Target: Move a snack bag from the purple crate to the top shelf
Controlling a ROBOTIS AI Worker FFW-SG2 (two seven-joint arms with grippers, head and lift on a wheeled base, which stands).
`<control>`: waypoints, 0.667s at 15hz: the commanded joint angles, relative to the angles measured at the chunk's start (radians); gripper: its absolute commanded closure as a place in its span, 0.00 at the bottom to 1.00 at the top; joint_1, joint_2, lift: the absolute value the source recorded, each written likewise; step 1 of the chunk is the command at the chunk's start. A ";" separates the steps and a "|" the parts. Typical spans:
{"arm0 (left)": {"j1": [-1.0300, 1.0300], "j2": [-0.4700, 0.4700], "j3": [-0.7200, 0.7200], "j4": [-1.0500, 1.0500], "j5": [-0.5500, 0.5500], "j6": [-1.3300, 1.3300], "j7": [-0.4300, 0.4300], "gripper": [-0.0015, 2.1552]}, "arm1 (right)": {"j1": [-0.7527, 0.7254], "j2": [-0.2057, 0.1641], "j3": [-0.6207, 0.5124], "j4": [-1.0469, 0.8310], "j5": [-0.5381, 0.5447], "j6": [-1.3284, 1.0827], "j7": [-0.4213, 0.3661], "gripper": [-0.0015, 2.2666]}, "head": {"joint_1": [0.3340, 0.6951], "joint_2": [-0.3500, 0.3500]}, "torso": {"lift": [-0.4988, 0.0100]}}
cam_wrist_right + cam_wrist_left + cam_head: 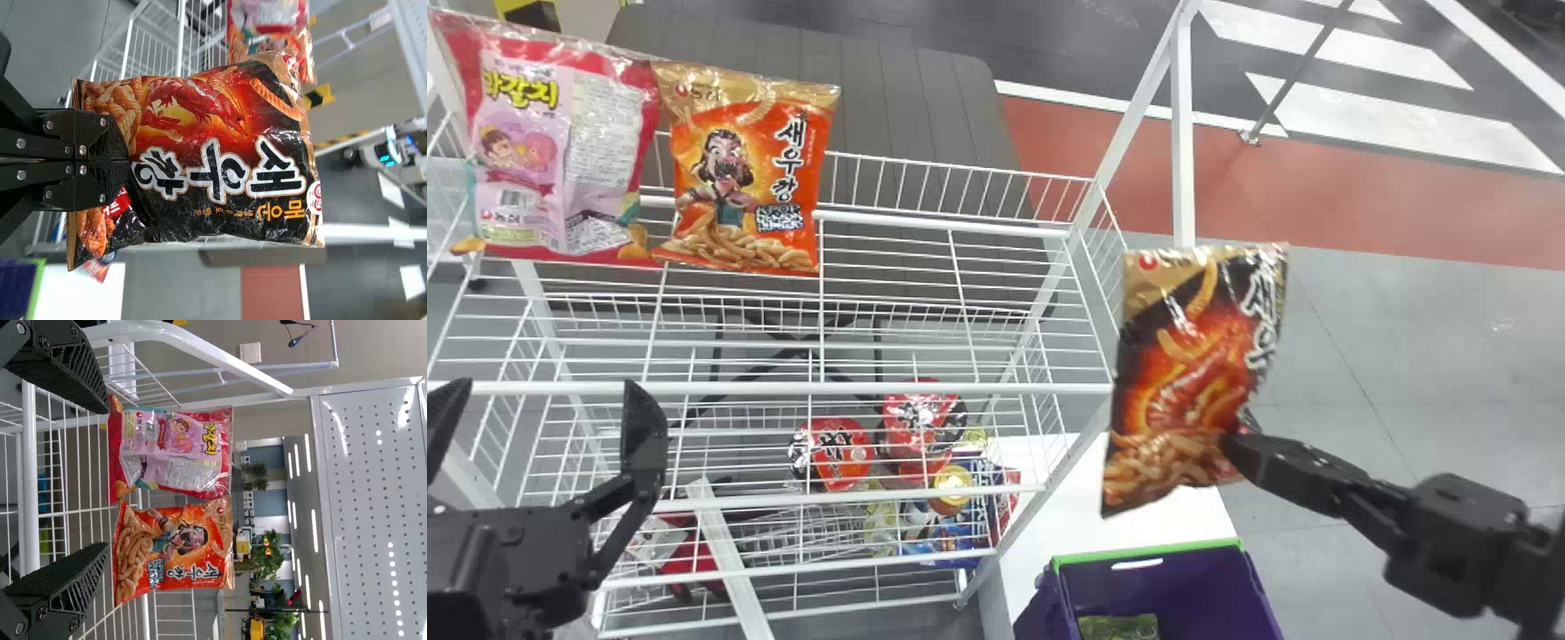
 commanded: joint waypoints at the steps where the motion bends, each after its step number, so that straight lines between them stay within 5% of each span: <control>1: 0.001 0.000 -0.001 0.003 0.000 0.003 0.000 0.05 | -0.019 0.002 0.082 0.008 0.000 -0.001 0.003 0.73 | 1.00 0.06 | 0.98; 10: -0.006 0.006 -0.001 0.013 -0.001 0.031 -0.006 0.05 | -0.096 0.002 0.414 0.140 0.032 -0.068 -0.284 0.73 | 1.00 0.28 | 0.98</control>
